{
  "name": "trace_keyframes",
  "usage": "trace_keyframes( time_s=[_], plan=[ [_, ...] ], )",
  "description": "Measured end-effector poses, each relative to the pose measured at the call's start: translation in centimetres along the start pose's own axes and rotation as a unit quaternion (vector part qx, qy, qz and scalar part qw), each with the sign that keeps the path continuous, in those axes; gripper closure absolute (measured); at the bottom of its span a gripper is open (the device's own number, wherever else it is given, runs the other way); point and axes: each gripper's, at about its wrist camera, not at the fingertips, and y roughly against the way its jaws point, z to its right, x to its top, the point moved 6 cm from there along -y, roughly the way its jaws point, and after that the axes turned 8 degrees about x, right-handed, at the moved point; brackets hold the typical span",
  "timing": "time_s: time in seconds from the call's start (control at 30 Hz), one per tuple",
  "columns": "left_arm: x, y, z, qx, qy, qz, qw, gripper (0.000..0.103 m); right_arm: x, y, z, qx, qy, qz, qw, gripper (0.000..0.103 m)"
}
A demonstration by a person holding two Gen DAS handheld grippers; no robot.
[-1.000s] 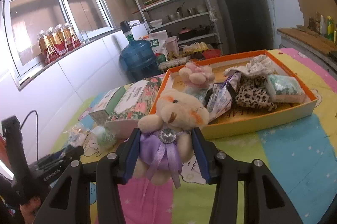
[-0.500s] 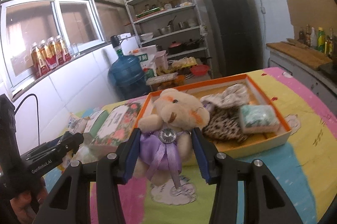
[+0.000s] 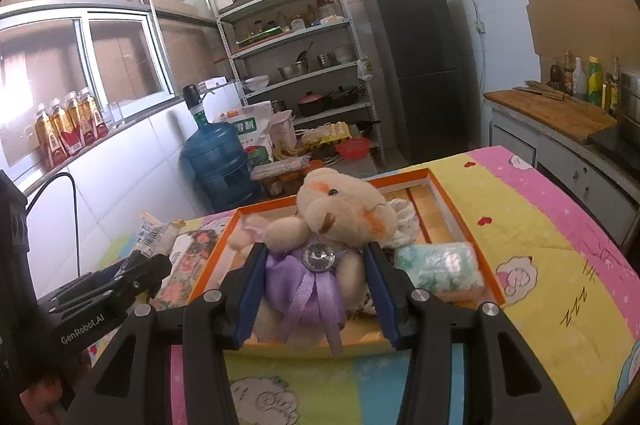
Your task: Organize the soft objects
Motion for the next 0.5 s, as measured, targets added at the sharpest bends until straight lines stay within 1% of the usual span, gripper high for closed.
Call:
trace_keyframes(
  time_s=[0.3,0.5],
  plan=[
    [-0.1,-3.5,2.4,0.004,-0.012,-0.020,0.9997,0.058,0.6,-2.5,1.3,0.008,0.010,-0.016,1.000,0.054],
    [-0.6,-5.6,2.6,0.009,-0.015,-0.038,0.9991,0.058,0.7,-4.3,1.8,0.016,0.016,-0.029,0.999,0.054]
  ],
)
